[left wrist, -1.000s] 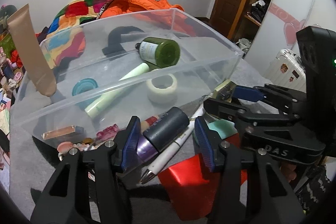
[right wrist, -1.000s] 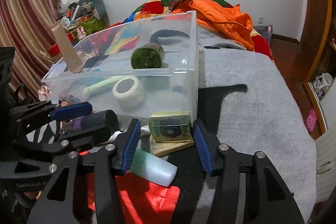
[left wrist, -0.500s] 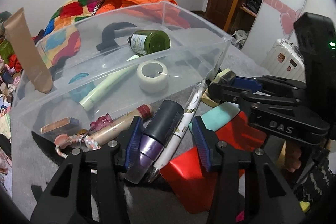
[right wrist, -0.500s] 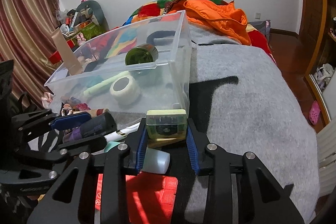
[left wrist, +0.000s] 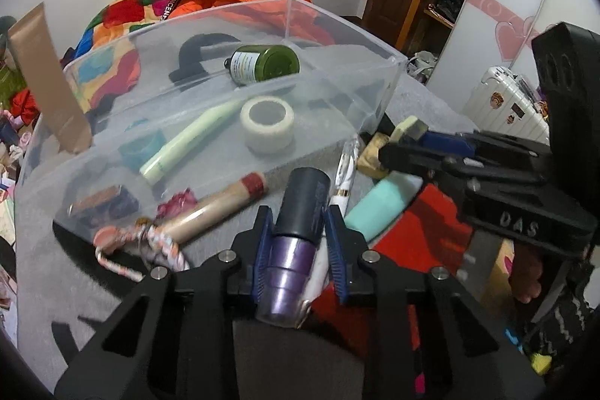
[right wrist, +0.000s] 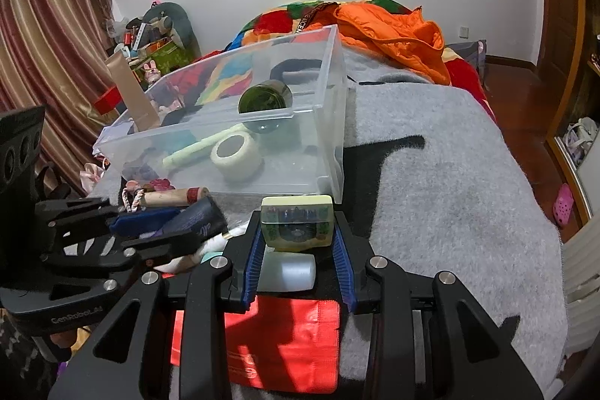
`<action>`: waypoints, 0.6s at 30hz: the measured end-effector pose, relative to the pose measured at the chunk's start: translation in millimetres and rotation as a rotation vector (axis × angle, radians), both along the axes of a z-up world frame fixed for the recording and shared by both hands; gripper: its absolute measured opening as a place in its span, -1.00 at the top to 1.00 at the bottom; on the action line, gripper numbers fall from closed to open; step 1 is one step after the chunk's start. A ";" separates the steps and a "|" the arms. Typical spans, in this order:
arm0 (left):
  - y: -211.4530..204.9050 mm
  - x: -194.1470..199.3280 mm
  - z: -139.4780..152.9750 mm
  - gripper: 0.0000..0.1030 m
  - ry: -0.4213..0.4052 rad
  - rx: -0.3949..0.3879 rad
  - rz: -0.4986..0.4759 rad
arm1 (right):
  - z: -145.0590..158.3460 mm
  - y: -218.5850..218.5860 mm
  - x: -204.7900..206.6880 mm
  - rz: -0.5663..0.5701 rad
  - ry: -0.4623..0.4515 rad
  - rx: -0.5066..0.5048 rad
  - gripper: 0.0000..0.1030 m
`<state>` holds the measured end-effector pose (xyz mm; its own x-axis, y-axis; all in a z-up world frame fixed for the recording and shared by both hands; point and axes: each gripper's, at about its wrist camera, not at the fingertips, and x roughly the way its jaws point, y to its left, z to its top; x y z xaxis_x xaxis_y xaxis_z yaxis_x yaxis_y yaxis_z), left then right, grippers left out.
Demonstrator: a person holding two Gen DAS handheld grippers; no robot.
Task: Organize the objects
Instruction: 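Reach the left gripper toward the purple lipstick while the right grasps the small green box, then lift the purple lipstick with the left gripper while the right lifts the green box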
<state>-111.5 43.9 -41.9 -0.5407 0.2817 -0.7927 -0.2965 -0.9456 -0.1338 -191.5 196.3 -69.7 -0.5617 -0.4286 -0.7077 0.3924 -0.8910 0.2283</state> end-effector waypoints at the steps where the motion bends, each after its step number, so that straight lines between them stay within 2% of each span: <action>1: -1.3 3.1 0.2 0.47 0.000 -0.006 0.000 | 0.5 0.2 0.6 0.000 0.001 -0.002 0.39; 7: -2.8 12.2 2.6 0.47 -0.013 -0.022 -0.004 | 3.6 0.6 2.3 0.004 0.010 -0.004 0.39; 18: 4.2 -6.8 0.1 0.46 -0.009 -0.014 0.002 | 16.7 -2.1 15.0 0.015 0.045 0.002 0.39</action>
<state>-118.2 48.1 -41.8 -0.5339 0.2691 -0.8016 -0.2930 -0.9482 -0.1232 -176.5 194.2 -53.0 -0.5870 -0.4354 -0.6826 0.4153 -0.8856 0.2078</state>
